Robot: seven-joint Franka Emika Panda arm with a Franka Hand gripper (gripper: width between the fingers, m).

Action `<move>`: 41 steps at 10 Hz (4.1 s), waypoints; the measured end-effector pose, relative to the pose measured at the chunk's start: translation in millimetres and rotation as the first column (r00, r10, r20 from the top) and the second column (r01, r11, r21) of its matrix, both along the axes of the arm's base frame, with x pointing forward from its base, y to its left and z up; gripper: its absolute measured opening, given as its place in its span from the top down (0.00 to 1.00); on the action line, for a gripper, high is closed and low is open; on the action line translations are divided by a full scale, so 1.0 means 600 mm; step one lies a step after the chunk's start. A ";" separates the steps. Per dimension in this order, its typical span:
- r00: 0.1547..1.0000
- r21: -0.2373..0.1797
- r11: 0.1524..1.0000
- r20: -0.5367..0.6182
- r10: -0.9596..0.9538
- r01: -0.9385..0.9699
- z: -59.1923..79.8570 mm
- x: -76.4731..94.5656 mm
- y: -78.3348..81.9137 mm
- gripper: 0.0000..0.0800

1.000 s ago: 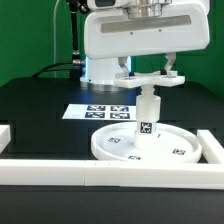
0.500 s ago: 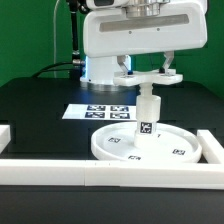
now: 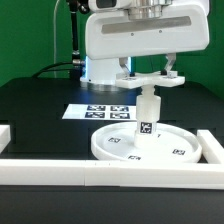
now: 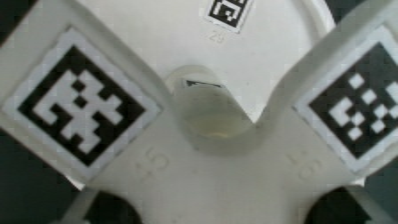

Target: Assemble round table

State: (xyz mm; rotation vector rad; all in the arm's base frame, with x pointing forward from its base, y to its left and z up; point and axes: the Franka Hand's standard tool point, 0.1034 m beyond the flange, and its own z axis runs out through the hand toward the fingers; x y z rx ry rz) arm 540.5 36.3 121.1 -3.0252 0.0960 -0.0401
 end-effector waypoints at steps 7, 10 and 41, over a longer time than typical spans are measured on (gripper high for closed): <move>1.000 -0.007 1.000 -0.013 0.023 -0.023 -0.025 0.004 -0.006 0.44; 1.000 -0.007 1.000 -0.012 0.028 -0.029 -0.024 0.004 -0.006 0.44; 0.157 0.025 0.155 -0.229 -0.961 0.988 0.036 0.026 0.002 0.19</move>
Offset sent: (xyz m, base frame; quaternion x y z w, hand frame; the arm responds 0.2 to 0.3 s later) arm 0.0054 0.0011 -0.0132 0.0098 -0.0108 -0.0238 0.9996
